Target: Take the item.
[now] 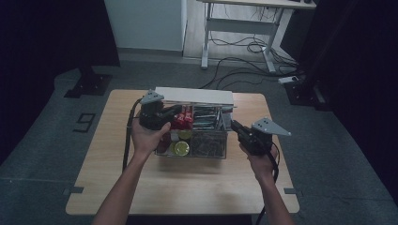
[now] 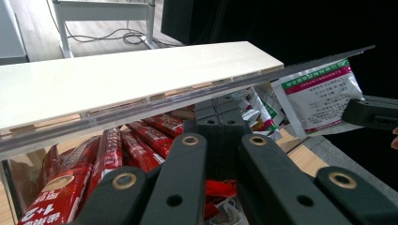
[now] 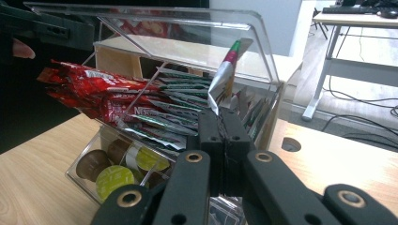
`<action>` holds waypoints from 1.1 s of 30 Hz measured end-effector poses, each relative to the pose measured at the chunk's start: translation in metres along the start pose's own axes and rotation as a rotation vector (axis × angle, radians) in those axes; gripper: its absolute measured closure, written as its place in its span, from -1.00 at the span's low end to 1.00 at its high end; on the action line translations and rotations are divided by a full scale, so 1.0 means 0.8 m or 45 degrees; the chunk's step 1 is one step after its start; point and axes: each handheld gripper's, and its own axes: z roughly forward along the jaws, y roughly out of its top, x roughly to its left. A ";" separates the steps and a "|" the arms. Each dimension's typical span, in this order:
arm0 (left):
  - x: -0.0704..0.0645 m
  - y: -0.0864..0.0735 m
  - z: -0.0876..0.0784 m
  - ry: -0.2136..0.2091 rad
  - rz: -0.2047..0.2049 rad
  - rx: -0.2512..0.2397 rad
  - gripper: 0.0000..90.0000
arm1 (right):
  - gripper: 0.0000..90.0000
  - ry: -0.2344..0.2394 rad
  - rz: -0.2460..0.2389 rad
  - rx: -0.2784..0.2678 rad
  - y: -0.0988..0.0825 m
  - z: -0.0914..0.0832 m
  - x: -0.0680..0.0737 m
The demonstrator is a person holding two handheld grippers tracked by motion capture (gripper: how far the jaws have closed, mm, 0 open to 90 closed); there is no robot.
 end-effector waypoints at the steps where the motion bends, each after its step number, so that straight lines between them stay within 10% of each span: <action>1: 0.000 0.000 0.000 0.000 0.000 0.000 1.00 | 0.98 -0.001 -0.001 -0.003 0.000 -0.002 -0.001; 33: 0.002 0.000 0.001 0.009 0.000 0.005 1.00 | 0.98 0.003 0.002 -0.036 -0.004 -0.021 -0.005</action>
